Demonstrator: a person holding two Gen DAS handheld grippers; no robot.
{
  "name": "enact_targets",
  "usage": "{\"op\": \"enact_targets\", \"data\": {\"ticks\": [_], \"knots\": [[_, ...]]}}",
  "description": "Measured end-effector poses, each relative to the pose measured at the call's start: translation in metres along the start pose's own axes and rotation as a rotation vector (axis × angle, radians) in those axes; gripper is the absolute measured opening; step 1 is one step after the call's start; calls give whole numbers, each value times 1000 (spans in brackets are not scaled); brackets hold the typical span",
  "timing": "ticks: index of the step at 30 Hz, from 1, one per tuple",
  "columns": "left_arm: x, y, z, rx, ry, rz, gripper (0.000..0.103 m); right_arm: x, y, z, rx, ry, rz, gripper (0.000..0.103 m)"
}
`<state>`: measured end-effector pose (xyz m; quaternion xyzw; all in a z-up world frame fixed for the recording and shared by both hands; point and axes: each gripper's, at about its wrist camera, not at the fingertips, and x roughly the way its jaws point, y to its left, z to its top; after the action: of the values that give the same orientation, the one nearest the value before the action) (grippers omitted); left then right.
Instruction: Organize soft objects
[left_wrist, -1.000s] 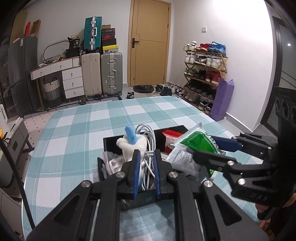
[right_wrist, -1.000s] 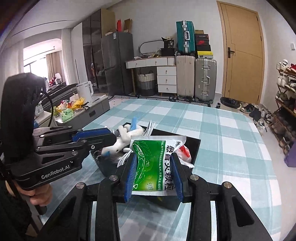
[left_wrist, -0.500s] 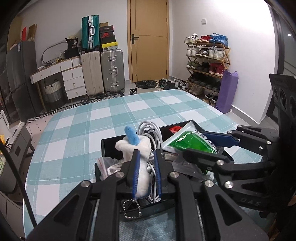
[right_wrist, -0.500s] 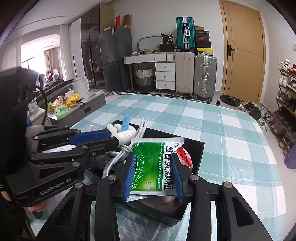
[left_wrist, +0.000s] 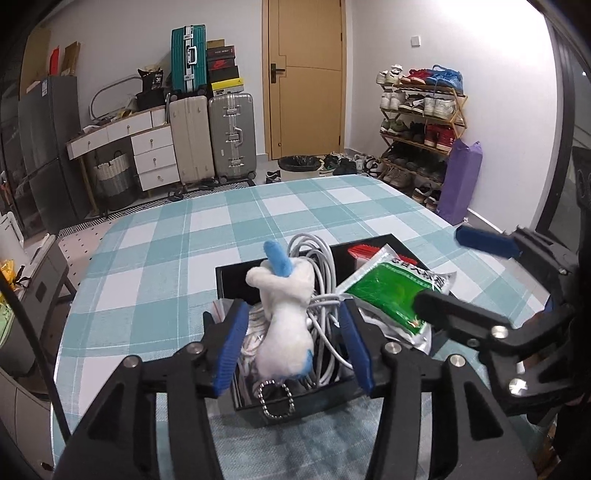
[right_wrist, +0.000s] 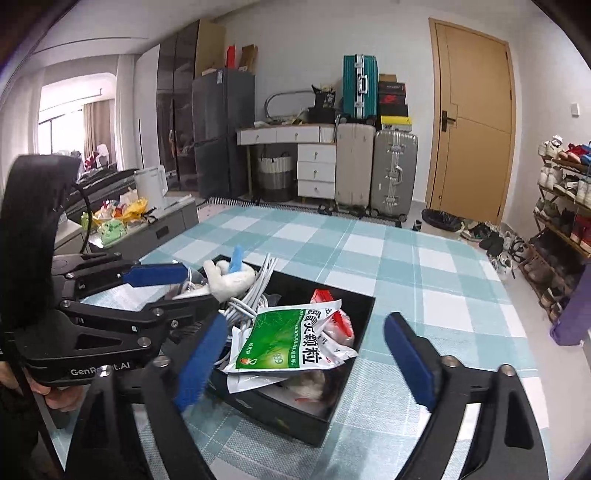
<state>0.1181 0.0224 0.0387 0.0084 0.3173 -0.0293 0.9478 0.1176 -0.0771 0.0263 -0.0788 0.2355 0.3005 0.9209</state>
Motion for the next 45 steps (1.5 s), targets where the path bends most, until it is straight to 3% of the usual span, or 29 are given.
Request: {"op": "enact_targets", "data": {"ticks": [3, 7, 11, 13, 27, 45], "knots": [[-5, -3, -2, 13, 0, 9, 60, -11, -1, -1, 1, -26, -2, 102], [-20, -2, -6, -8, -50, 18, 90, -20, -1, -4, 6, -33, 3, 102], [-29, 2, -11, -31, -67, 16, 93, -30, -1, -10, 12, -41, 3, 102], [-31, 3, -14, -36, -68, 20, 103, -33, -1, -12, 20, -45, 7, 102], [-45, 15, -40, -60, -127, 94, 103, -44, 10, -30, 14, -60, 44, 102], [-46, 29, -53, -95, -206, 112, 103, -42, 11, -39, 35, -101, 68, 102]]}}
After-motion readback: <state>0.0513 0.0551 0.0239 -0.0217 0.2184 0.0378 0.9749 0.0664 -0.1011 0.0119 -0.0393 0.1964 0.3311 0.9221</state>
